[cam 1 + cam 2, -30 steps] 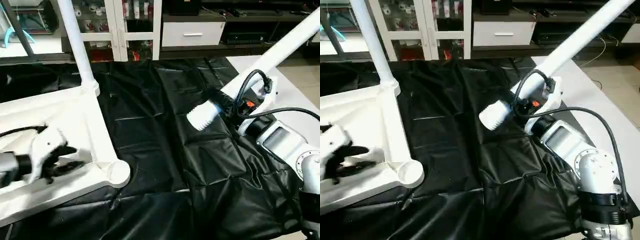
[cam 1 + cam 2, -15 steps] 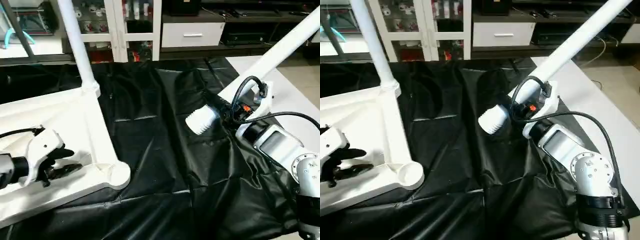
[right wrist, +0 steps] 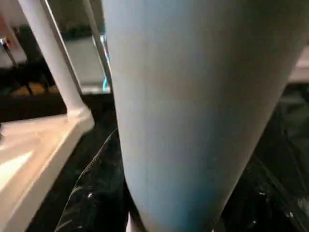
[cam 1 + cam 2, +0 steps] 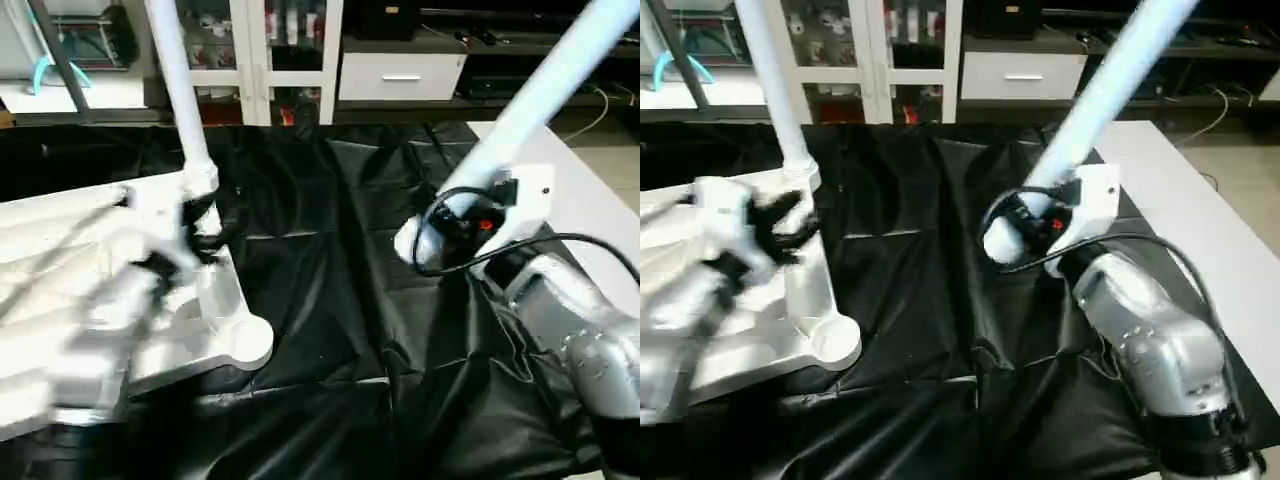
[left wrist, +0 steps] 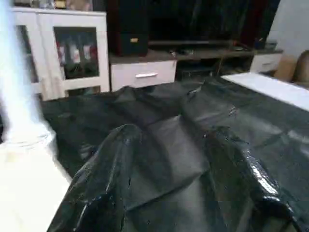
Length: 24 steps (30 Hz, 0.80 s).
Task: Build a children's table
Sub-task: Insert table leg to table base
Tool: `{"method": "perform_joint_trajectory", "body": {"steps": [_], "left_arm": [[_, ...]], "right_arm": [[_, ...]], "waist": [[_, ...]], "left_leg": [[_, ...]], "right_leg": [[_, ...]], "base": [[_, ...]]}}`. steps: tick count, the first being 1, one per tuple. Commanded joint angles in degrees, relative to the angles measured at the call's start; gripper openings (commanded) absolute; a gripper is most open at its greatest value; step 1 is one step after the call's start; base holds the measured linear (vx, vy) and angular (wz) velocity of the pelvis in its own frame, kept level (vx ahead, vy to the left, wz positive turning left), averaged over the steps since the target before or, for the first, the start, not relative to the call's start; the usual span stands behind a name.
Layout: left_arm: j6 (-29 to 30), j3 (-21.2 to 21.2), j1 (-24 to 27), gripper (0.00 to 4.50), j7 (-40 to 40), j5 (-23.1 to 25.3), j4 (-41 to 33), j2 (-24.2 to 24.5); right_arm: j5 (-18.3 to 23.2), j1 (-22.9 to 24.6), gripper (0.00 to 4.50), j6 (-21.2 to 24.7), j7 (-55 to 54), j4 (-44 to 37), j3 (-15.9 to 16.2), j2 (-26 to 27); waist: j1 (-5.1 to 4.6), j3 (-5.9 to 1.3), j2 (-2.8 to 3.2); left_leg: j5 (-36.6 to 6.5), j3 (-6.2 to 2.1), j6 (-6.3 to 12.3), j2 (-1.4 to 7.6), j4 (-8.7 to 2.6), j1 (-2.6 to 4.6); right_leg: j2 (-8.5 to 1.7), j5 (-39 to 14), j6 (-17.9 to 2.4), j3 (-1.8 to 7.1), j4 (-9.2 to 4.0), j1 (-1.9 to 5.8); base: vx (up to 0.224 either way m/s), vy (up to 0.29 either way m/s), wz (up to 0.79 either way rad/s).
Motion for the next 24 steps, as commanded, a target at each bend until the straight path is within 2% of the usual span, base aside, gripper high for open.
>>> {"method": "perform_joint_trajectory", "body": {"steps": [1,2,3,4,5,6,7,8,9,10,11,12,13,14,15,16,17,18,19,20,21,22,23,24], "left_arm": [[0.1,-1.2,1.2,2.54,2.1,2.1,-1.1,-0.2],[0.2,-1.5,1.5,2.54,2.6,2.2,-1.2,-0.4],[0.4,-2.2,2.0,2.54,3.0,2.4,-1.7,-0.7],[0.7,-2.7,2.4,2.54,3.2,2.5,-2.1,-1.1],[0.7,-2.8,2.4,2.54,3.3,2.5,-2.1,-1.1],[0.8,-3.1,2.5,2.54,3.5,2.8,-2.1,-1.5],[0.8,-3.4,2.3,2.54,3.7,3.1,-1.9,-2.0],[0.7,-3.7,2.3,2.54,3.9,3.3,-1.7,-2.4],[0.7,-3.8,2.2,2.54,4.0,3.4,-1.7,-2.6],[0.7,-4.0,2.0,2.54,4.1,3.6,-1.5,-2.8],[0.7,-4.2,1.8,2.54,4.4,4.0,-1.4,-3.2],[0.7,-4.5,1.6,2.54,5.1,4.6,-1.4,-3.7],[0.8,-4.7,1.5,2.54,5.7,4.9,-1.4,-3.8],[0.8,-4.8,1.5,2.54,6.1,5.1,-1.5,-3.9],[0.5,-5.2,1.5,2.54,6.4,5.6,-1.6,-3.9],[0.4,-5.5,1.4,2.54,7.2,6.6,-1.7,-3.8],[0.3,-5.9,1.4,2.54,8.5,8.1,-1.7,-3.9],[0.0,-6.0,1.3,2.54,9.2,8.9,-1.6,-4.0],[0.2,-6.2,1.2,2.54,9.5,9.2,-1.7,-4.3],[0.2,-6.2,1.0,2.54,9.7,9.5,-1.7,-4.5],[0.3,-6.2,0.8,2.54,10.1,10.0,-1.7,-5.0],[0.3,-6.2,0.7,2.54,10.2,10.0,-1.7,-5.0],[0.4,-6.2,0.6,2.54,10.3,10.1,-1.6,-5.2],[0.4,-6.4,0.4,2.54,11.0,10.7,-1.5,-5.4]], "right_arm": [[-1.6,1.7,1.85,-1.5,1.2,-1.0,0.8,0.7],[-2.1,2.3,1.85,-1.7,1.3,-1.0,1.2,0.9],[-2.7,3.2,1.85,-2.3,2.5,-1.2,1.8,0.9],[-2.8,3.9,1.85,-3.1,3.6,-1.4,1.9,1.2],[-2.8,4.0,1.85,-3.2,3.6,-1.4,1.9,1.3],[-2.9,4.2,1.85,-3.6,3.8,-1.5,1.8,1.6],[-3.1,4.4,1.85,-3.9,4.1,-1.6,1.8,1.5],[-3.6,4.7,1.85,-4.2,4.4,-1.6,1.8,1.6],[-3.7,4.7,1.85,-4.3,4.6,-1.6,1.8,1.6],[-4.0,4.8,1.85,-4.5,4.8,-1.6,1.8,1.5],[-4.7,5.0,1.85,-4.7,5.4,-1.6,1.7,1.8],[-5.4,5.1,1.85,-5.0,6.0,-1.7,1.9,1.7],[-6.0,5.1,1.85,-5.1,6.5,-1.6,2.1,1.7],[-6.4,5.1,1.85,-5.2,6.8,-1.6,2.2,1.7],[-6.9,5.1,1.85,-5.4,7.3,-1.6,2.4,1.7],[-7.2,5.0,1.85,-5.6,7.7,-1.5,2.6,1.8],[-7.5,4.8,1.85,-5.8,8.3,-1.4,2.9,1.8],[-7.6,4.7,1.85,-6.0,8.7,-1.2,3.0,1.8],[-7.9,4.6,1.85,-6.1,9.0,-1.1,3.2,1.8],[-8.1,4.5,1.85,-6.2,9.2,-0.9,3.4,1.8],[-8.7,4.2,1.85,-6.3,9.8,-0.4,3.5,1.8],[-8.7,4.2,1.85,-6.4,9.9,-0.4,3.5,1.8],[-8.9,4.1,1.85,-6.4,10.1,-0.2,3.6,1.8],[-9.6,3.9,1.85,-6.6,11.1,0.5,3.4,1.9]], "waist": [[1.01,-3.74,0.30],[1.57,-3.68,0.25],[1.97,-3.66,1.49],[1.72,-3.33,1.29],[1.39,-3.49,2.49],[0.27,-4.27,3.32],[-1.64,-4.45,4.87],[-2.11,-4.06,5.21],[-2.32,-3.76,4.69],[-2.15,-3.61,4.68],[-2.70,-3.56,3.52],[-2.44,-4.10,0.85],[-0.57,-4.09,0.01],[-1.26,-4.33,1.00],[-1.74,-3.10,0.31],[-2.23,-2.62,1.36],[-4.04,-2.65,1.36],[-7.54,-2.69,5.26],[-7.96,-2.35,5.72],[-9.54,-3.57,7.37],[-11.49,-3.25,7.38],[-10.98,-2.83,7.61],[-11.46,-3.49,7.19],[-10.89,-4.11,6.33]], "left_leg": [[-11.7,-4.51,3.39,6.56,-1.67,0.31],[-10.4,-5.59,4.62,7.12,0.22,-0.34],[-9.8,-6.24,4.57,7.30,1.01,-0.56],[-9.3,-7.01,4.70,7.28,0.36,-1.27],[-10.4,-6.60,5.45,7.10,-1.81,-0.19],[-8.3,-5.34,7.54,6.20,-3.64,2.34],[-4.1,-5.33,11.23,5.44,-5.52,4.46],[-3.7,-4.77,11.79,5.66,-6.71,4.11],[-5.2,-4.65,11.18,6.77,-8.21,3.51],[-6.6,-4.54,10.08,7.07,-8.56,3.35],[-10.7,-4.42,7.03,6.96,-9.08,3.68],[-18.1,-3.16,0.18,5.48,-8.10,2.82],[-19.4,-3.89,-3.08,3.50,0.36,1.00],[-12.9,-11.13,-5.12,0.91,12.67,-4.32],[-11.1,-11.88,-9.03,0.82,14.87,-7.13],[-10.7,-11.60,-11.30,1.66,13.73,-4.52],[-10.7,-9.59,-10.43,2.07,9.14,-1.75],[-16.1,-11.52,-6.98,1.76,-0.67,-5.06],[-22.6,-13.98,-4.39,2.24,-3.50,-4.34],[-25.4,-19.13,-5.94,5.71,-5.03,1.12],[-18.4,-24.78,-6.98,7.33,-6.80,2.93],[-13.6,-26.95,-5.87,8.01,-6.82,3.86],[-4.4,-28.65,-3.21,7.93,-6.04,5.14],[4.6,-29.86,-2.13,7.06,-6.14,6.03]], "right_leg": [[-10.53,-7.3,-13.8,5.81,-6.37,3.61],[-12.88,-11.3,-14.7,6.95,-7.37,4.19],[-13.70,-13.5,-15.2,7.28,-7.68,4.32],[-12.47,-17.5,-15.2,6.38,-7.56,4.59],[-8.75,-20.5,-13.9,4.14,-6.71,3.53],[-3.49,-15.5,-12.0,1.46,-4.15,1.84],[1.77,-11.7,-8.3,-1.96,0.46,-0.88],[3.11,-11.6,-6.2,-3.26,3.13,-1.70],[2.81,-9.8,-1.5,-4.36,6.65,-2.03],[2.23,-9.1,-0.4,-4.59,7.10,-2.09],[0.90,-7.3,0.0,-4.13,5.87,-1.56],[-3.76,-8.6,0.0,-0.88,1.10,-0.03],[-14.05,-13.3,-2.6,5.28,-4.22,0.90],[-19.04,-15.2,-3.0,9.77,-6.50,3.06],[-18.54,-21.6,0.1,-0.67,-6.99,4.72],[-17.91,-24.1,-0.5,-3.80,-7.85,3.06],[-12.94,-30.6,-4.9,-12.89,-7.87,4.51],[-4.06,-27.5,-4.4,-15.63,-2.43,9.06],[-0.20,-23.9,-2.8,-14.34,-0.31,7.17],[0.97,-10.8,-5.1,-8.95,3.03,4.43],[2.50,-10.9,-7.0,-6.53,5.65,2.51],[3.10,-14.3,-7.1,-5.06,7.22,0.90],[3.67,-17.2,-6.4,-2.72,7.84,-0.05],[3.89,-16.5,-7.4,-0.77,7.44,-0.13]], "base": [[0.000,0.000,0.00],[0.000,0.000,0.00],[0.006,0.096,-0.10],[0.004,0.128,-0.10],[0.004,0.128,-0.10],[-0.002,0.155,-0.03],[-0.022,0.174,0.03],[-0.022,0.174,0.03],[-0.047,0.151,0.06],[-0.066,0.104,0.02],[-0.066,0.104,0.02],[-0.081,0.083,-0.07],[-0.081,0.125,-0.10],[-0.081,0.125,-0.10],[-0.074,0.157,-0.31],[-0.069,0.226,-0.27],[-0.050,0.385,-0.11],[-0.014,0.312,0.15],[0.010,0.233,0.66],[-0.009,0.074,0.50],[-0.036,0.130,0.73],[-0.034,0.061,0.52],[-0.034,0.061,0.52],[-0.031,-0.023,0.57]]}}
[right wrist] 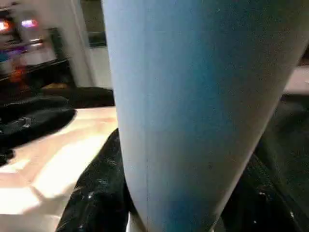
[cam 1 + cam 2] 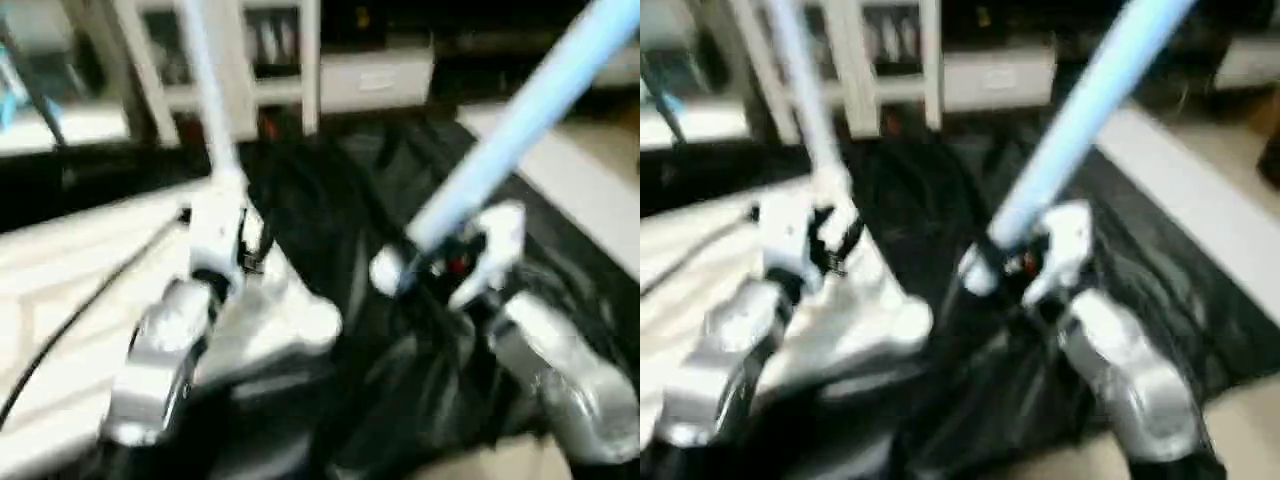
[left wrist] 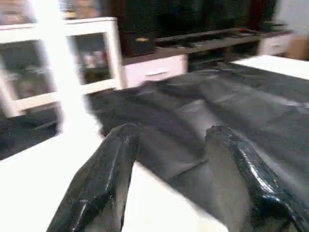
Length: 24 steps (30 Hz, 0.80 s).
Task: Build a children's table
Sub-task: Insert table leg to table base
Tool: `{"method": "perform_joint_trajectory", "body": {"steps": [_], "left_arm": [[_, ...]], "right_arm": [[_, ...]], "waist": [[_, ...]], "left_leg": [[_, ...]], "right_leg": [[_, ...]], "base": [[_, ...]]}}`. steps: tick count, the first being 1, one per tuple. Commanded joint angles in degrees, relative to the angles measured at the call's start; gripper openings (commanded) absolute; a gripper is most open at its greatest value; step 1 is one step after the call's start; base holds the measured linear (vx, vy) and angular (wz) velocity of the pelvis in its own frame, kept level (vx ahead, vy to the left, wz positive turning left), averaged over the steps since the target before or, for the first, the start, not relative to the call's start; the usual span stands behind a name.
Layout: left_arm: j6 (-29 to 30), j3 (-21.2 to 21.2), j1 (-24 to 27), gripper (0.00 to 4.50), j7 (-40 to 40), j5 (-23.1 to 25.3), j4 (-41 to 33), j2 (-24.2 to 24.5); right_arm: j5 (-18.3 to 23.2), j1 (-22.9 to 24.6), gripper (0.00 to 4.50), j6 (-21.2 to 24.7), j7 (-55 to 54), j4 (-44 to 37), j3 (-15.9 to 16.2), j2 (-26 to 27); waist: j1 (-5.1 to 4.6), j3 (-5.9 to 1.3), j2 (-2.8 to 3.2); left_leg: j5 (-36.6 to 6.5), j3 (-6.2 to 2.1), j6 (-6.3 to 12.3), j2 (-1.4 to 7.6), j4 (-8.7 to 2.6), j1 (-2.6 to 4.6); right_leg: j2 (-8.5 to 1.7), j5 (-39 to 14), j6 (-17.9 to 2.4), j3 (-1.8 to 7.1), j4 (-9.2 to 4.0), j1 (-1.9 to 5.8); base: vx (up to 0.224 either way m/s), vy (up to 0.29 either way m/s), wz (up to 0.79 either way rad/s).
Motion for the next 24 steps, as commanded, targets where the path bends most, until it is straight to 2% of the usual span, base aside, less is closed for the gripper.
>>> {"method": "perform_joint_trajectory", "body": {"steps": [1,2,3,4,5,6,7,8,9,10,11,12,13,14,15,16,17,18,19,20,21,22,23,24], "left_arm": [[0.5,-0.6,-1.0,2.54,1.2,0.9,-0.3,-0.9],[0.6,-0.6,-1.0,2.54,1.5,1.1,-0.3,-0.9],[0.5,-0.6,-1.0,2.54,1.6,1.2,-0.3,-1.0],[0.5,-0.6,-1.0,2.54,1.7,1.2,-0.3,-1.0],[0.4,-0.6,-1.0,2.54,1.7,1.2,-0.3,-1.1],[0.4,-0.5,-1.0,2.54,1.9,1.7,-0.3,-1.0],[0.4,-0.4,-1.1,2.54,2.0,1.8,-0.2,-1.0],[0.4,-0.3,-1.2,2.54,1.9,1.9,-0.2,-1.0],[1.1,0.0,-1.1,2.54,1.4,0.9,-0.3,-1.4],[1.5,0.2,-1.1,2.54,1.2,0.3,-0.3,-1.7],[2.7,0.7,-1.1,2.54,1.1,-0.9,-0.4,-2.3],[2.9,0.8,-1.1,2.54,1.4,-0.7,-0.4,-2.3],[2.8,0.9,-1.1,2.54,1.5,-0.6,-0.3,-2.4],[2.6,0.9,-1.1,2.54,1.5,-0.6,-0.3,-2.4],[2.4,1.0,-1.1,2.54,1.3,-0.7,-0.2,-2.4],[2.3,0.9,-1.1,2.54,1.3,-0.6,-0.2,-2.4],[2.0,0.8,-1.1,2.54,1.4,-0.2,-0.1,-2.3],[1.5,0.7,-1.2,2.54,2.2,1.0,0.2,-2.1],[1.6,0.7,-1.3,2.54,2.5,1.5,0.4,-2.0],[1.9,0.7,-1.4,2.54,2.8,2.1,0.6,-1.8],[2.1,0.7,-1.4,2.54,2.9,2.3,0.6,-1.8],[2.4,0.8,-1.4,2.54,3.0,2.4,0.6,-1.8],[2.4,1.4,-1.3,2.54,2.7,1.3,0.7,-2.3],[2.2,2.2,-1.1,2.54,2.0,0.1,1.0,-2.8]], "right_arm": [[-1.1,-0.5,1.85,-0.9,1.2,0.8,-1.3,-0.7],[-1.3,-0.6,1.85,-0.9,1.5,0.9,-1.4,-0.7],[-1.3,-0.7,1.85,-1.0,1.7,1.0,-1.4,-0.7],[-1.5,-0.7,1.85,-1.0,1.9,1.1,-1.5,-0.6],[-1.6,-0.7,1.85,-1.0,2.0,1.1,-1.5,-0.6],[-1.8,-0.9,1.85,-1.0,2.3,1.2,-1.5,-0.5],[-2.3,-1.1,1.85,-1.1,3.0,1.5,-1.2,-0.5],[-2.5,-1.2,1.85,-1.1,3.2,1.5,-1.1,-0.5],[-2.9,-1.3,1.85,-1.1,3.7,1.8,-0.9,-0.4],[-3.0,-1.3,1.85,-1.2,3.7,1.8,-0.9,-0.4],[-3.2,-1.2,1.85,-1.2,4.0,2.0,-0.8,-0.3],[-3.2,-1.2,1.85,-1.1,4.1,2.0,-0.8,-0.3],[-3.1,-1.1,1.85,-0.8,4.2,2.1,-0.8,-0.4],[-3.0,-1.0,1.85,-0.3,4.1,2.1,-0.9,-0.4],[-2.7,-0.8,1.85,-0.1,4.2,2.3,-1.2,-0.2],[-2.6,-0.8,1.85,-0.1,4.2,2.3,-1.2,-0.2],[-2.5,-0.7,1.85,-0.2,4.0,2.3,-1.5,0.0],[-2.5,-0.6,1.85,-0.2,4.0,2.3,-2.1,0.5],[-2.6,-0.5,1.85,-0.1,4.1,2.3,-2.2,0.7],[-2.7,-0.5,1.85,0.0,4.2,2.2,-2.4,0.8],[-2.8,-0.4,1.85,0.1,4.3,2.1,-2.4,0.9],[-2.8,-0.4,1.85,0.3,4.3,2.0,-2.4,0.9],[-2.8,-0.3,1.85,0.5,4.4,1.8,-2.4,0.9],[-2.7,-0.3,1.85,0.9,4.6,1.5,-2.4,0.8]], "waist": [[-0.68,-4.08,0.42],[-0.68,-4.08,0.42],[0.27,-4.03,-1.94],[0.93,-4.24,-3.36],[3.27,-4.10,-5.08],[5.21,-3.58,-4.98],[5.14,-2.28,-4.70],[5.73,-1.48,-4.61],[6.14,-2.28,-4.47],[6.46,-3.20,-3.78],[7.37,-4.41,-1.59],[5.74,-5.87,0.29],[4.20,-5.56,-0.15],[4.60,-5.16,-1.98],[6.54,-4.34,-4.07],[7.58,-4.35,-6.32],[10.25,-4.05,-4.82],[9.97,-4.17,-6.02],[10.29,-3.79,-5.66],[10.35,-3.38,-5.25],[8.55,-3.33,-3.13],[7.85,-4.58,-1.21],[7.15,-4.45,0.12],[7.18,-3.88,0.52]], "left_leg": [[9.8,-11.41,3.07,8.25,-10.60,7.15],[9.8,-11.41,3.07,8.25,-10.60,7.15],[-0.1,-10.84,2.81,3.29,-13.06,5.31],[-7.5,-8.76,3.47,0.62,-12.78,3.51],[-15.9,-0.97,4.18,-3.88,-3.31,-2.00],[-12.6,9.84,4.64,-2.54,8.56,-2.56],[-10.6,10.43,4.72,-0.23,9.36,-3.86],[-10.4,12.49,3.65,1.52,10.76,-2.28],[-13.1,13.51,5.23,3.43,8.23,-1.03],[-11.3,13.77,7.24,4.31,5.21,-2.18],[-3.3,11.13,11.98,7.46,-0.49,-0.67],[12.4,1.89,23.19,16.24,-3.30,6.96],[24.0,1.44,27.68,19.02,-2.98,8.74],[40.8,4.02,26.18,16.39,-0.82,10.86],[31.0,11.66,22.07,4.88,1.86,5.04],[15.0,12.64,21.23,1.34,5.54,1.00],[-7.3,8.95,12.53,6.03,9.71,-2.40],[-12.1,7.62,5.04,5.86,10.15,-4.41],[-10.4,7.68,2.87,5.46,7.89,-3.65],[-7.1,8.42,1.72,4.90,4.42,-2.72],[4.2,10.95,10.68,4.26,-3.96,1.40],[8.8,10.01,12.44,5.81,-3.56,3.79],[15.7,8.64,10.32,7.15,-4.09,3.89],[12.8,8.30,5.12,8.17,-5.33,3.68]], "right_leg": [[-2.73,-7.7,-3.3,5.60,-2.41,-2.01],[-2.73,-7.7,-3.3,5.60,-2.41,-2.01],[-3.19,-6.7,-9.1,8.23,-6.70,0.50],[-3.50,-7.8,-12.9,8.94,-8.66,1.95],[-8.68,-11.8,-26.1,9.24,-15.63,3.98],[-11.71,-12.6,-29.1,7.28,-17.53,3.94],[-12.97,-11.7,-25.8,6.21,-16.72,3.43],[-13.47,-14.0,-21.5,2.33,-17.60,1.81],[-13.59,-16.8,-17.7,-0.10,-17.55,3.45],[-13.27,-13.4,-14.5,-0.44,-16.61,6.07],[-10.75,-1.6,-5.5,-3.48,-14.97,6.89],[-8.57,7.9,2.7,-1.72,-6.46,0.02],[-10.31,7.5,4.5,2.45,-4.70,-3.91],[-12.98,9.9,6.5,7.25,-3.57,-8.25],[-12.77,19.1,8.5,8.36,-8.18,-6.17],[-15.03,22.1,10.0,12.22,-11.11,-3.02],[-26.13,16.3,7.2,17.70,-13.98,-0.30],[-23.86,17.8,-0.1,17.48,-12.60,1.96],[-20.72,18.3,-4.5,14.71,-12.19,2.32],[-16.39,17.7,-8.2,11.94,-11.83,2.00],[-4.61,14.8,-9.5,5.65,-8.65,-0.86],[-2.96,12.5,-8.6,4.18,-6.44,-1.85],[-2.97,9.6,-6.2,3.54,-6.22,-2.18],[-3.10,7.1,-4.0,3.20,-6.55,-2.27]], "base": [[-0.055,-0.093,0.56],[-0.055,-0.093,0.56],[-0.085,-0.130,0.62],[-0.108,-0.166,0.62],[-0.108,-0.166,0.62],[-0.080,-0.183,0.56],[-0.065,-0.159,0.40],[-0.065,-0.159,0.40],[-0.035,-0.135,0.38],[0.013,-0.112,0.60],[0.013,-0.112,0.60],[-0.009,-0.090,0.77],[-0.001,-0.059,0.57],[-0.001,-0.059,0.57],[-0.053,0.076,0.32],[-0.115,0.257,0.23],[-0.115,0.257,0.23],[-0.074,0.279,0.01],[-0.050,0.179,-0.10],[-0.071,0.215,0.00],[-0.044,0.092,0.06],[-0.047,0.113,0.12],[-0.025,0.077,0.02],[-0.054,0.148,0.04]]}}
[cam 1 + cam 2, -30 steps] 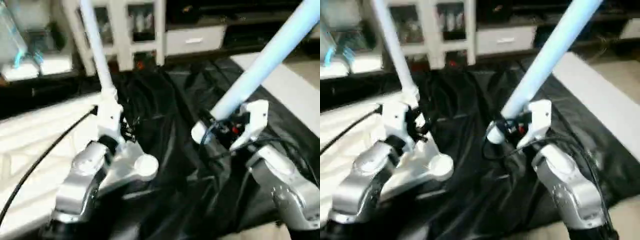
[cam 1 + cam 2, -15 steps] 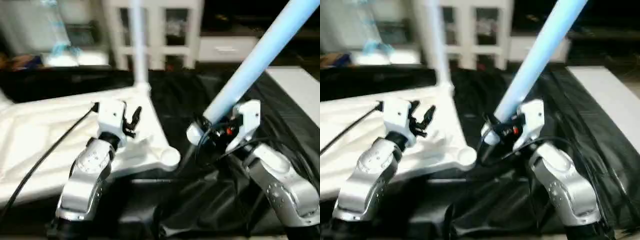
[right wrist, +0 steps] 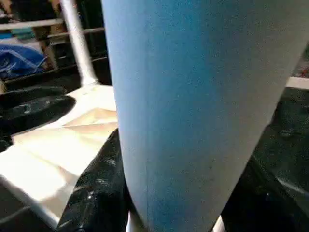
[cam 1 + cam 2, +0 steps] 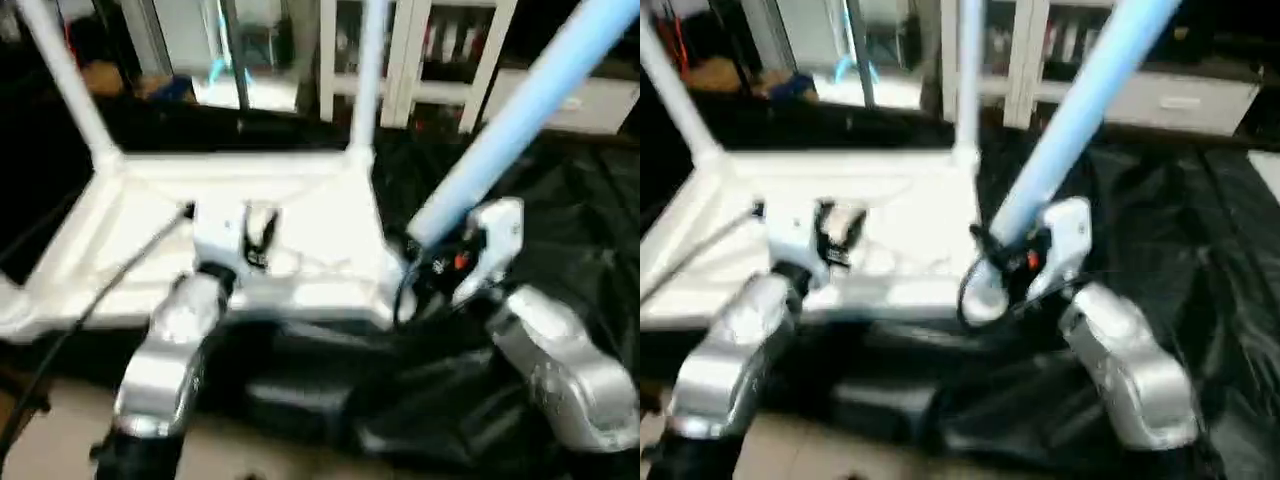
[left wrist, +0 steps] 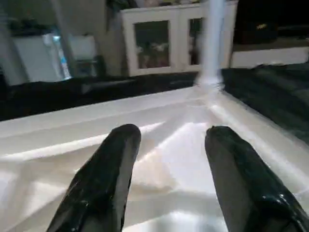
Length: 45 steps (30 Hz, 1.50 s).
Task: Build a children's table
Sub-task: Insert table leg to table base
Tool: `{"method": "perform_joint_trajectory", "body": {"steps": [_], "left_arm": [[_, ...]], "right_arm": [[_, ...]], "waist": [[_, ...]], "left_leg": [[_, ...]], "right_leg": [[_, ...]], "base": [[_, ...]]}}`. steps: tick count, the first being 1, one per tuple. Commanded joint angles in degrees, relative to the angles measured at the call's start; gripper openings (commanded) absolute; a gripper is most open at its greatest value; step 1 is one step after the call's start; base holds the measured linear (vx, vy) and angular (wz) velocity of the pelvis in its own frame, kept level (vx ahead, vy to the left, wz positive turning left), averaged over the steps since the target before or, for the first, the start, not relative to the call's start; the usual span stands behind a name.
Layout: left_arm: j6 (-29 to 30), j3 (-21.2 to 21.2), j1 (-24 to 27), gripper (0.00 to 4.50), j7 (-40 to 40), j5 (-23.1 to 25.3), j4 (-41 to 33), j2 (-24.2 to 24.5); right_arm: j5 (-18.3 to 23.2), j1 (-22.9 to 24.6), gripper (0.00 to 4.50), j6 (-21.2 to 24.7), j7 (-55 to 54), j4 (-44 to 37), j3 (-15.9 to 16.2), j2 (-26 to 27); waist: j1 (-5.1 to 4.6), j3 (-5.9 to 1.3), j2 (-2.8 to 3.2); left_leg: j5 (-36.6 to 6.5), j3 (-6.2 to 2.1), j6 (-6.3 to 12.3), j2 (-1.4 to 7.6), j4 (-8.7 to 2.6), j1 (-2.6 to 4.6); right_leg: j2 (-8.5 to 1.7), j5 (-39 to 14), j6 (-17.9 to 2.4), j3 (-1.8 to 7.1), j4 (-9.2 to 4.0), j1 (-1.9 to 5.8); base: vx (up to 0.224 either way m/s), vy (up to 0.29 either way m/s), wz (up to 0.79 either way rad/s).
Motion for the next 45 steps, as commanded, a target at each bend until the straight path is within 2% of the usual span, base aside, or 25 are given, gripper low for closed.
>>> {"method": "perform_joint_trajectory", "body": {"steps": [1,2,3,4,5,7,8,11,12,14,15,16,19,21,23,26,31,34,36,37,38,41,42,44,45], "left_arm": [[-0.9,-0.2,0.2,2.54,-1.0,0.3,0.6,0.5],[-1.6,-0.7,0.4,2.54,-1.9,0.6,0.6,1.1],[-2.3,-1.1,0.5,2.54,-2.9,0.7,0.6,1.7],[-2.4,-1.2,0.5,2.54,-3.1,0.6,0.6,1.8],[-2.9,-1.5,0.9,2.54,-4.5,-0.3,0.5,2.2],[-3.8,-2.4,1.8,2.54,-7.2,-1.5,0.1,3.0],[-4.4,-2.5,2.4,2.54,-7.9,-2.2,-0.2,2.6],[-3.2,-1.8,3.5,2.54,-6.3,-3.1,-1.0,0.4],[-4.4,-1.2,3.7,2.54,-5.2,-3.3,-0.5,-0.9],[-4.8,-0.9,3.4,2.54,-3.2,-1.7,0.2,-1.2],[-4.7,-0.9,3.3,2.54,-2.6,-1.1,0.3,-1.3],[-4.4,-1.1,3.2,2.54,-1.8,-0.1,0.4,-1.3],[-4.4,-1.6,3.0,2.54,-1.1,0.9,0.6,-1.3],[-4.4,-2.1,2.9,2.54,-1.2,1.4,0.4,-1.1],[-3.7,-2.2,3.0,2.54,-3.1,-0.2,0.0,-1.4],[-4.5,-4.3,2.8,2.54,-5.0,2.3,-0.3,1.4],[-2.5,-3.3,2.4,2.54,-8.1,-1.5,0.6,1.3],[-3.2,-4.1,2.7,2.54,-8.9,-1.0,1.0,1.7],[-3.3,-7.1,4.1,2.54,-14.4,-2.7,0.1,3.4],[-3.3,-8.1,4.5,2.54,-16.5,-3.4,-0.4,4.2],[-4.3,-9.8,4.1,2.54,-19.6,-3.1,-0.1,5.8],[-5.3,-12.4,2.4,2.54,-26.7,-4.0,1.4,8.2],[-4.6,-13.8,0.6,2.54,-33.2,-6.0,2.9,9.9],[-4.2,-14.3,-0.2,2.72,-35.6,-6.6,3.6,10.6],[-4.2,-15.3,-3.3,2.90,-40.3,-6.4,7.5,11.9]], "right_arm": [[0.3,-0.2,1.85,1.0,0.3,-1.7,-0.7,-0.8],[0.4,-0.1,1.85,1.1,0.6,-1.7,-0.8,-1.0],[0.6,-0.1,1.85,1.2,0.8,-1.8,-0.9,-1.1],[0.6,0.0,1.85,1.3,0.9,-1.8,-0.9,-1.1],[0.8,0.1,1.85,1.5,1.5,-1.8,-1.2,-1.3],[0.9,0.2,1.85,1.7,2.2,-1.7,-1.8,-1.7],[1.3,0.3,1.85,2.1,2.5,-1.8,-2.3,-1.8],[1.9,0.6,1.85,3.1,2.7,-2.0,-3.3,-1.9],[2.2,0.8,1.85,3.4,2.5,-2.1,-3.7,-1.7],[2.0,0.8,1.85,3.7,2.5,-2.1,-3.5,-1.9],[1.7,0.8,1.85,3.8,2.5,-2.1,-3.3,-1.9],[1.6,0.8,1.85,3.8,2.6,-2.1,-3.1,-1.9],[1.5,0.9,1.85,4.1,2.8,-2.1,-3.1,-1.7],[1.3,0.7,1.85,4.4,2.9,-2.0,-3.0,-1.6],[0.8,0.5,1.85,4.7,3.4,-1.5,-3.4,-1.9],[1.3,0.6,1.85,5.6,4.7,-0.9,-4.5,-3.3],[1.9,0.9,1.85,7.1,5.4,-0.3,-5.8,-4.8],[1.5,1.0,1.85,6.6,5.6,-0.2,-6.1,-4.9],[1.6,0.6,1.85,6.0,5.3,0.1,-6.8,-4.3],[1.5,0.4,1.85,5.8,5.4,0.2,-7.0,-4.1],[2.2,-0.1,1.85,6.0,5.6,0.6,-7.7,-3.7],[5.1,-1.6,1.85,7.5,6.1,1.8,-9.5,-2.7],[7.4,-2.5,1.85,8.3,7.1,2.5,-10.7,-2.7],[8.1,-2.9,1.85,8.6,7.5,2.7,-11.1,-2.9],[10.0,-3.6,1.85,9.8,10.1,2.8,-12.0,-4.5]], "waist": [[-0.99,-3.19,1.61],[-1.00,-2.99,1.11],[-0.76,-2.80,0.71],[-0.77,-2.74,0.14],[-0.46,-2.80,-0.39],[-0.22,-2.61,-1.33],[-0.15,-2.52,-1.38],[-0.19,-2.37,-1.63],[-0.23,-2.50,-2.21],[-0.08,-2.66,-1.85],[-0.14,-2.69,-2.03],[-0.23,-2.74,-2.72],[0.09,-3.22,-2.38],[0.21,-3.34,-2.02],[0.26,-3.42,-2.14],[0.40,-3.57,-2.04],[0.42,-3.17,-2.06],[0.28,-3.10,-1.97],[0.34,-3.09,-2.34],[0.33,-3.08,-2.20],[0.22,-3.06,-2.79],[0.20,-3.12,-2.42],[0.26,-3.16,-2.64],[0.29,-3.19,-2.41],[0.27,-2.94,-1.84]], "left_leg": [[13.7,-2.16,3.59,4.40,-8.42,3.37],[9.6,-1.76,2.45,4.44,-8.54,3.13],[2.7,-0.71,1.40,3.37,-8.63,2.72],[-0.5,0.36,0.99,2.26,-8.40,2.11],[-6.5,1.22,-0.08,1.46,-8.85,1.58],[-13.4,2.29,-0.52,1.74,-9.58,1.92],[-15.6,2.85,-0.49,2.03,-10.03,2.16],[-14.3,3.66,-1.12,2.54,-10.48,1.54],[-14.0,4.03,-1.23,2.63,-10.46,1.53],[-12.3,4.30,-1.47,2.80,-10.41,1.41],[-10.9,4.44,-1.55,2.72,-10.39,0.96],[-10.1,4.59,-1.38,2.68,-10.29,0.74],[-4.3,4.77,-0.64,2.66,-9.98,0.55],[-1.0,4.91,-0.51,2.80,-9.70,0.62],[0.1,5.08,-0.57,2.77,-9.49,0.78],[2.4,5.14,0.22,2.73,-9.24,0.85],[-2.8,5.56,0.06,3.15,-9.68,1.26],[-4.7,5.66,-0.43,3.28,-9.89,1.17],[-4.7,5.74,-0.25,3.22,-9.92,1.16],[-4.8,5.75,-0.24,3.22,-9.97,1.12],[-4.7,5.85,-0.14,3.25,-9.95,1.07],[-4.1,5.79,-0.03,3.26,-9.98,1.19],[-3.6,5.94,-0.01,3.08,-9.90,1.24],[-2.6,5.97,0.06,3.10,-9.82,1.31],[-2.1,6.03,0.14,2.95,-9.85,1.28]], "right_leg": [[4.45,2.6,-4.5,-3.21,-0.60,0.45],[3.51,3.3,-3.9,-3.10,-1.70,0.87],[2.99,2.9,-4.1,-2.79,-3.13,1.43],[2.10,2.5,-3.7,-2.17,-4.09,1.93],[0.87,-0.8,-3.2,-1.42,-4.86,2.68],[0.59,-8.7,-1.9,-1.01,-5.93,1.88],[0.38,-12.8,-1.6,-0.76,-6.35,1.45],[0.46,-13.2,-1.0,-0.59,-6.47,1.42],[0.52,-13.3,-0.7,-0.57,-6.70,1.35],[0.66,-11.8,-1.0,-0.63,-6.52,1.26],[0.75,-10.2,-0.8,-0.70,-6.40,1.45],[0.87,-9.6,-0.5,-0.71,-6.44,1.56],[0.96,-3.7,-1.0,-0.65,-5.85,1.70],[1.32,2.1,-2.7,-0.68,-5.33,1.64],[1.54,4.7,-3.8,-0.65,-5.07,1.71],[1.80,8.4,-4.9,-0.72,-4.75,1.79],[1.49,2.6,-5.8,-0.56,-5.23,1.42],[1.39,-0.3,-5.2,-0.54,-5.41,1.35],[1.26,-1.7,-4.6,-0.48,-5.53,1.19],[1.35,-2.0,-4.5,-0.49,-5.52,1.13],[1.37,-2.3,-4.4,-0.48,-5.60,1.06],[1.36,-2.6,-4.5,-0.51,-5.32,0.87],[1.37,-2.1,-4.8,-0.44,-5.24,0.90],[1.42,-0.5,-5.4,-0.42,-5.02,0.82],[1.54,0.8,-5.6,-0.40,-4.96,0.76]], "base": [[-0.060,0.111,0.04],[-0.060,0.111,0.04],[-0.066,0.059,0.06],[-0.072,0.021,0.06],[-0.072,0.021,0.06],[-0.070,-0.037,0.09],[-0.065,-0.051,0.11],[-0.040,-0.059,0.03],[-0.031,-0.058,0.01],[-0.017,-0.054,0.01],[0.000,0.000,0.00],[0.000,0.000,0.00],[0.000,0.000,0.00],[0.000,0.000,0.00],[0.000,0.000,0.00],[0.000,0.000,0.00],[0.000,0.000,0.00],[0.000,0.000,0.00],[0.000,0.000,0.00],[0.000,0.000,0.00],[0.000,0.000,0.00],[0.000,0.000,0.00],[0.000,0.000,0.00],[0.000,0.000,0.00],[0.000,0.000,0.00]]}}
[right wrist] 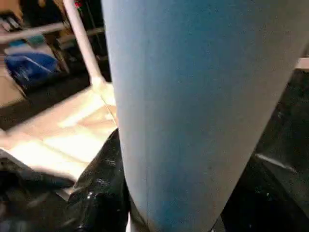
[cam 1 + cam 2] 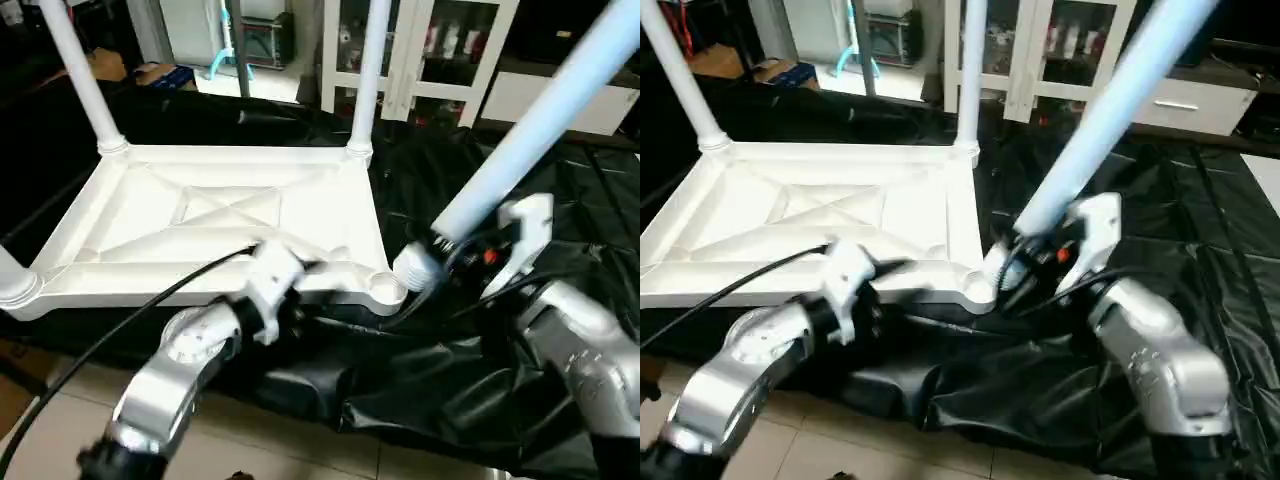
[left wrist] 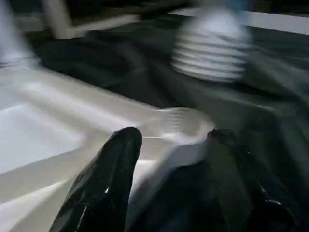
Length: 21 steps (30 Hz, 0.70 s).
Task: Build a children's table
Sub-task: Insert table leg to table base
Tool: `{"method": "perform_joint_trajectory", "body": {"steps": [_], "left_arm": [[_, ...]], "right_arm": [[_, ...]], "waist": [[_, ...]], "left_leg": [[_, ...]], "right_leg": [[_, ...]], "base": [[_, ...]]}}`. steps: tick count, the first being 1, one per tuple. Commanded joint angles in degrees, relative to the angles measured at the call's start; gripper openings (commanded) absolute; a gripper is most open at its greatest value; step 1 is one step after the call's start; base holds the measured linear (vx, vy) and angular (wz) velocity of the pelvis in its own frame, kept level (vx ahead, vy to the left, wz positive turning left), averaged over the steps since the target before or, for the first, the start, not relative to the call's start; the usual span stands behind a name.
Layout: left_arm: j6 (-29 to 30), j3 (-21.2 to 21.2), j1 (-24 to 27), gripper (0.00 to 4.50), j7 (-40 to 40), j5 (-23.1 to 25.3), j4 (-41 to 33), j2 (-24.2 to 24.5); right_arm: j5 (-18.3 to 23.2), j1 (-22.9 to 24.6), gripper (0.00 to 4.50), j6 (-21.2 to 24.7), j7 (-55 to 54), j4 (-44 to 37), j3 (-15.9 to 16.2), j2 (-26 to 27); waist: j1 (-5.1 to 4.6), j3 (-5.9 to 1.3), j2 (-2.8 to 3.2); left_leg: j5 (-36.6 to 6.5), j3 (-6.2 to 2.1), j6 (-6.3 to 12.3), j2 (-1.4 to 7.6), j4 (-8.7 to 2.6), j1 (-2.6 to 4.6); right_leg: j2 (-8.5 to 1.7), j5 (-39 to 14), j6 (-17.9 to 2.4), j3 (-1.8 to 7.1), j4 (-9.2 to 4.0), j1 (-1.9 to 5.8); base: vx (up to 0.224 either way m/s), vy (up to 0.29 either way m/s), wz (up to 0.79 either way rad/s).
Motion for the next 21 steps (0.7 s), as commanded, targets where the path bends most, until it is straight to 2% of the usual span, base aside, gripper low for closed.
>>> {"method": "perform_joint_trajectory", "body": {"steps": [1,2,3,4,5,6,7,10,12,14,15,17,18,21], "left_arm": [[0.3,-1.0,-2.7,2.90,-5.0,0.0,3.6,1.3],[-0.2,-1.6,-5.1,2.90,-6.8,1.1,6.9,1.9],[-0.4,-1.7,-5.5,2.90,-6.9,1.3,7.5,2.0],[-1.0,-2.1,-6.9,2.97,-7.3,2.2,9.6,2.2],[-2.1,-2.7,-10.1,3.28,-8.0,3.5,14.5,2.4],[-2.1,-2.7,-10.2,3.28,-8.0,3.6,14.6,2.4],[-2.3,-3.0,-12.7,3.28,-10.1,3.6,18.6,2.9],[-3.0,-4.0,-15.8,3.28,-13.3,4.3,23.8,3.9],[-4.0,-4.5,-17.1,3.28,-14.3,5.1,26.5,4.1],[-5.1,-4.9,-18.8,3.28,-15.9,5.8,30.1,4.0],[-5.1,-4.9,-18.8,3.28,-15.9,5.8,30.1,4.0],[-6.6,-5.1,-21.1,3.28,-17.5,6.6,35.0,3.4],[-7.1,-5.2,-22.0,3.28,-18.1,6.9,36.8,3.3],[-7.9,-5.2,-23.3,2.92,-18.7,7.3,39.6,3.0]], "right_arm": [[2.3,-1.1,1.85,1.6,2.7,0.1,-1.8,-1.6],[2.4,-1.0,1.85,2.1,4.4,-0.3,-1.7,-3.2],[2.4,-1.0,1.85,2.2,4.7,-0.5,-1.7,-3.4],[2.4,-0.8,1.85,2.5,5.6,-0.9,-1.7,-4.2],[2.7,-0.4,1.85,3.4,7.8,-1.8,-1.5,-5.9],[2.7,-0.4,1.85,3.4,7.8,-1.8,-1.5,-5.9],[3.3,0.3,1.85,4.5,9.6,-3.1,-1.2,-7.4],[4.1,1.4,1.85,5.8,12.1,-5.0,-0.6,-9.6],[4.1,2.0,1.85,5.9,13.0,-5.6,-0.4,-10.5],[3.8,2.2,1.85,5.9,13.7,-5.9,-0.2,-11.1],[3.8,2.2,1.85,5.9,13.7,-5.9,-0.2,-11.1],[3.4,2.0,1.85,5.7,13.7,-5.5,-0.7,-11.0],[3.2,2.0,1.85,5.6,13.7,-5.5,-0.9,-11.0],[2.9,1.9,1.85,5.5,13.7,-5.5,-1.1,-10.9]], "waist": [[0.07,-3.33,-0.21],[-0.03,-3.26,-0.04],[0.02,-3.26,-0.15],[-0.16,-3.29,-0.17],[-0.04,-3.36,0.36],[-0.17,-3.48,-0.01],[-0.13,-3.45,0.37],[-0.16,-3.47,0.23],[-0.19,-3.41,0.53],[-0.19,-3.46,0.57],[-0.22,-3.50,0.54],[-0.22,-3.37,0.53],[-0.23,-3.48,0.75],[-0.10,-3.51,0.74]], "left_leg": [[-7.5,1.22,1.82,0.08,-4.65,1.54],[-7.2,1.15,1.73,0.09,-4.71,1.34],[-7.4,1.27,1.79,0.04,-4.64,1.48],[-6.8,1.14,1.71,0.05,-4.65,1.16],[-6.5,1.12,1.74,0.05,-4.52,1.31],[-6.6,1.17,2.00,0.00,-4.42,1.37],[-6.3,1.08,2.00,0.04,-4.45,1.33],[-6.6,1.14,2.54,0.04,-4.43,1.29],[-6.6,1.14,3.30,0.07,-4.44,1.26],[-7.2,1.26,3.34,0.09,-4.37,1.48],[-7.3,1.20,3.33,0.20,-4.39,1.48],[-7.7,1.22,3.44,0.28,-4.49,1.38],[-8.3,1.19,3.15,0.31,-4.52,1.51],[-8.4,1.20,2.96,0.36,-4.53,1.59]], "right_leg": [[0.70,-1.9,-12.2,0.16,-3.45,1.73],[0.61,-0.7,-12.6,0.17,-3.24,2.03],[0.71,-0.7,-12.6,0.17,-3.39,1.95],[0.58,0.9,-12.9,0.14,-3.17,2.37],[0.45,1.7,-13.2,0.14,-3.05,2.33],[0.51,2.0,-13.4,0.17,-3.12,2.49],[0.41,2.8,-13.7,0.15,-2.98,2.51],[0.35,3.5,-15.2,0.11,-2.99,2.73],[0.26,3.2,-16.0,0.10,-3.13,2.75],[0.30,2.3,-16.6,0.08,-3.27,2.60],[0.20,2.5,-16.9,0.10,-3.13,2.70],[0.12,1.7,-17.4,0.06,-3.23,2.65],[0.10,1.1,-17.6,0.07,-3.23,2.69],[0.03,1.3,-17.9,0.07,-3.21,2.66]], "base": [[0.000,0.000,0.00],[0.000,0.000,0.00],[0.000,0.000,0.00],[0.000,0.000,0.00],[0.000,0.000,0.00],[0.000,0.000,0.00],[0.000,0.000,0.00],[0.000,0.000,0.00],[0.000,0.000,0.00],[0.000,0.000,0.00],[0.000,0.000,0.00],[0.000,0.000,0.00],[0.000,0.000,0.00],[0.000,0.000,0.00]]}}
